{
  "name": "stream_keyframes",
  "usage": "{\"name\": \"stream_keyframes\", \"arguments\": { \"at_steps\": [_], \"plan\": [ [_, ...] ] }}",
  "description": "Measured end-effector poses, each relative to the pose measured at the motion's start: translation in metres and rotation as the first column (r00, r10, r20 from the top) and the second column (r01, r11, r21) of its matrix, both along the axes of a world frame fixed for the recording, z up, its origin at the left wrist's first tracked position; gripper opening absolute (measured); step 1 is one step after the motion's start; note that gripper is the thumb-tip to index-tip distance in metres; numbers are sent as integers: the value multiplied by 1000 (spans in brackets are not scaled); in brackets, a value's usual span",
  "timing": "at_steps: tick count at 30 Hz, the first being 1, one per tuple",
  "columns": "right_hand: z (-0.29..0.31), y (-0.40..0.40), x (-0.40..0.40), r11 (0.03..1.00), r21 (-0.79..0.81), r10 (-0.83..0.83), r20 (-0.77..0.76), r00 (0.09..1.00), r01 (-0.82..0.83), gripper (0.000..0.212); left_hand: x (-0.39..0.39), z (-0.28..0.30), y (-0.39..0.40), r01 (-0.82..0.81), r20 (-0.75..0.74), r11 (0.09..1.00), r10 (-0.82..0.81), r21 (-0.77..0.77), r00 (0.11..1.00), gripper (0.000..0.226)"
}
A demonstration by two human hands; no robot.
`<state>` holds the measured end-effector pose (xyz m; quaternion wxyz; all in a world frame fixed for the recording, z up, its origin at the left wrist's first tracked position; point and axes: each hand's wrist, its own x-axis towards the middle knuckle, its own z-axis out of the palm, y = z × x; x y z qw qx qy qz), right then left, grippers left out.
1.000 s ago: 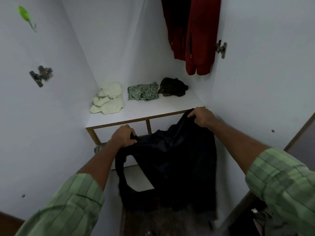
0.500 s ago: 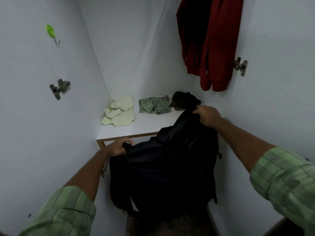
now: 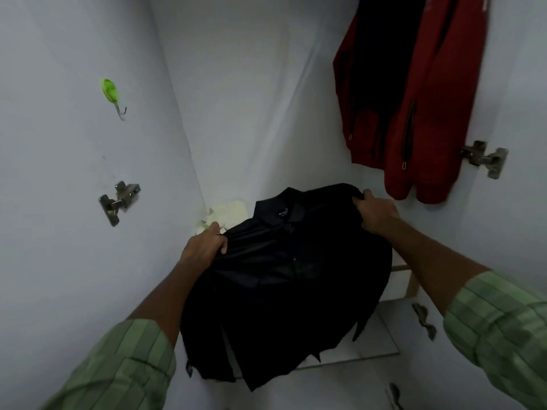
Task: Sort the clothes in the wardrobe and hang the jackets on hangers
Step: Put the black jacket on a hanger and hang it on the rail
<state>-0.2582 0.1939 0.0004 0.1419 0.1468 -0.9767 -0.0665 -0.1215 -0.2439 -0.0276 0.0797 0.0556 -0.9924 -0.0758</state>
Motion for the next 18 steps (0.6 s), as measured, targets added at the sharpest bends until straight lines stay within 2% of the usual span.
{"name": "stream_keyframes", "arguments": {
  "at_steps": [4,8,13,18],
  "plan": [
    [-13,-14,-21,999,2,-52,57,997,52,63,-33,-6,-8,-28,-69,991,19,-133,997,9],
    [-13,-26,-48,996,29,-92,69,993,90,69,-70,-7,-15,-60,-193,932,-10,-356,981,22],
    [3,-31,-101,992,79,-94,-11,995,95,72,-123,11,-22,-126,-240,883,16,-453,971,25],
    [24,-38,-182,992,99,-74,-105,992,84,76,-175,35,-28,-144,-247,853,18,-501,969,39]
  ]
}}
